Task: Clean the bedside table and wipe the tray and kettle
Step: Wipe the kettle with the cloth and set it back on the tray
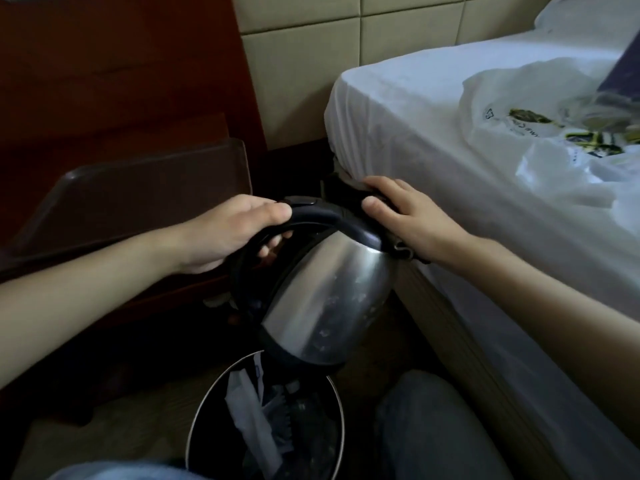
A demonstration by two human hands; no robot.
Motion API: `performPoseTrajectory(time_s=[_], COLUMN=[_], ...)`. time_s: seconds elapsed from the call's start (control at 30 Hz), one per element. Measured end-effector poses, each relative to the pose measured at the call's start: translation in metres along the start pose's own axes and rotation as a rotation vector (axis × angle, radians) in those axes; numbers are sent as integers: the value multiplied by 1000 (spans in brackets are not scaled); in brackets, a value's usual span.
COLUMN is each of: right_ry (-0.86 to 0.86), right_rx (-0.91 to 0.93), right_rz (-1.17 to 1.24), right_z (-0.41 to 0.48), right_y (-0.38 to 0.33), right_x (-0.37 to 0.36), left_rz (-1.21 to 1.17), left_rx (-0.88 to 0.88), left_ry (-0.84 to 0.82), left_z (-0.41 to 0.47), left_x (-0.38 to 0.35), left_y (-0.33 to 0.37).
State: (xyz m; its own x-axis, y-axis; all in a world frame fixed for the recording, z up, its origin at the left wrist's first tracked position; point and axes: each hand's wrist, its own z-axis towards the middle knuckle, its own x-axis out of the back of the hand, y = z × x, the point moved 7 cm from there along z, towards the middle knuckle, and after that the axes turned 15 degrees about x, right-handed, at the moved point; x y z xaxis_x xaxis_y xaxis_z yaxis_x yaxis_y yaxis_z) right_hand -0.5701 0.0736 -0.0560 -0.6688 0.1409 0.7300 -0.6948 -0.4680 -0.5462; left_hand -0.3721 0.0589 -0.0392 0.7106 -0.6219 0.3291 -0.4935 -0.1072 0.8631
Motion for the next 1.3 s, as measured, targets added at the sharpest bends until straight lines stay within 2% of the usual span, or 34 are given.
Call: performPoseTrajectory(time_s=[0.07, 0.13, 0.23, 0.3, 0.4, 0.47, 0.5, 0.7, 0.83, 0.9, 0.97, 1.0, 1.07, 1.17, 1.23, 1.3], right_ry=[230, 369, 438, 414, 286, 250, 253, 483, 412, 350, 378, 426, 536, 516, 517, 537], right_rx=[-6, 88, 227, 168, -155, -273, -272, 19, 273, 310, 299, 295, 317, 394, 303, 193], right_rz=[-3, -167, -635, -766, -613, -533, -479, -173, -35, -29, 1, -5, -183, -551, -623, -576], right_z=[-9, -13, -10, -2, -4, -20, -25, -28, -30, -26, -22, -23, -31, -28, -9, 10], right_y=[-5, -36, -88, -88, -30, -4, -2, -36, -34, -20, -13, -13, -29, -68, -75, -75], right_x=[15, 26, 22, 21, 31, 27, 21, 20, 29, 32, 37, 38, 31, 6, 7, 17], left_rz=[1, -17, -89, -133, -192, -237, -254, -409, -465, -436, -410, -414, -439, -456, -467, -491], left_rx=[-5, -21, -21, 11, 51, 66, 72, 59, 83, 98, 130, 144, 147, 106, 91, 75], left_ry=[25, 81, 185, 203, 224, 257, 262, 261, 204, 186, 196, 204, 215, 183, 164, 185], left_z=[1, 2, 10, 13, 15, 15, 15, 21, 21, 20, 20, 20, 21, 25, 30, 32], left_x=[1, 3, 0, -7, -5, 5, 9, 15, 19, 17, 16, 14, 10, -5, -15, -15], left_y=[3, 7, 11, 11, 5, 5, 6, 10, 6, 5, 3, 3, 4, 13, 18, 24])
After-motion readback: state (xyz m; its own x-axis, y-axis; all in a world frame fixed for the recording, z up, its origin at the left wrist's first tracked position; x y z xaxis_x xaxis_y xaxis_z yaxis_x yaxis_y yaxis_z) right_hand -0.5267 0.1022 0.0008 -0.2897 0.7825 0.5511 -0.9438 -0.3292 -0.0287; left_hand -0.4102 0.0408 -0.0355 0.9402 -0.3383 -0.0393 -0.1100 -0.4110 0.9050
